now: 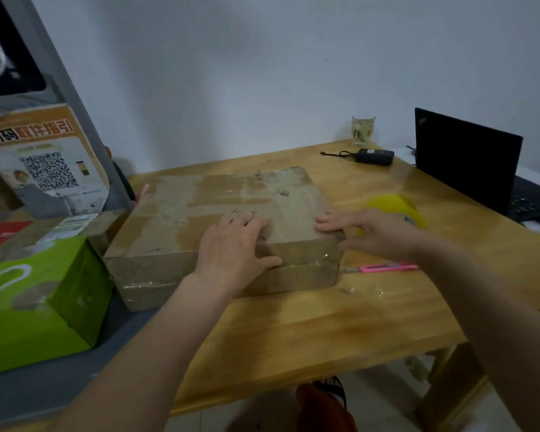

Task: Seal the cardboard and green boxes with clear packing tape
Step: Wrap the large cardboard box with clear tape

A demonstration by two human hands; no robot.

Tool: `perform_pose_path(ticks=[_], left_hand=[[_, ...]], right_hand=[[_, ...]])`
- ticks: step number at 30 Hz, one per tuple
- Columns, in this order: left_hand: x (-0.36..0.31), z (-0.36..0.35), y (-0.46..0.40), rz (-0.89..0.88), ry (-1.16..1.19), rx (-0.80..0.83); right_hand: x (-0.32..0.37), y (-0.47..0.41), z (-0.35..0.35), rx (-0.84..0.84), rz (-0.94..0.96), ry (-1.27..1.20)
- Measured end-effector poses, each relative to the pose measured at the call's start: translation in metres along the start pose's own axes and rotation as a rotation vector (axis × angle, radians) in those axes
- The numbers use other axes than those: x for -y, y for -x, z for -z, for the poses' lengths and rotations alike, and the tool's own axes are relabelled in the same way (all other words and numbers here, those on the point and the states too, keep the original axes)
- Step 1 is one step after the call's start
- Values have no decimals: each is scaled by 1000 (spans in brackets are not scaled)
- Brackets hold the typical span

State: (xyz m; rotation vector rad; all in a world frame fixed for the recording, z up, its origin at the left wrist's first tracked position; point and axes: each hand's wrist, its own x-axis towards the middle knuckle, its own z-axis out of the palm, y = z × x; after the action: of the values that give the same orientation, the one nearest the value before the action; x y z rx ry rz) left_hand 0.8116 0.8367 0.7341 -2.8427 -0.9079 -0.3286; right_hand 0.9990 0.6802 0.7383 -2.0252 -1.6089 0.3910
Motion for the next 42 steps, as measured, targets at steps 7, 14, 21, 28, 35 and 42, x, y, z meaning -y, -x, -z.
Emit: perform_pose_path(ticks=[7, 14, 21, 28, 35, 42], left_hand=[[-16, -11, -22, -108, 4, 172], [-11, -16, -21, -134, 21, 107], [-14, -15, -20, -70, 32, 145], [-12, -12, -18, -103, 27, 106], [-1, -14, -14, -134, 78, 100], [-5, -9, -14, -114, 45, 168]], right_hand=[[34, -40, -42, 80, -55, 540], [-3, -140, -23, 158, -218, 583], [14, -114, -31, 157, -184, 564], [20, -114, -31, 218, -164, 539], [-13, -213, -27, 160, -218, 575], [-16, -227, -26, 165, -179, 628]])
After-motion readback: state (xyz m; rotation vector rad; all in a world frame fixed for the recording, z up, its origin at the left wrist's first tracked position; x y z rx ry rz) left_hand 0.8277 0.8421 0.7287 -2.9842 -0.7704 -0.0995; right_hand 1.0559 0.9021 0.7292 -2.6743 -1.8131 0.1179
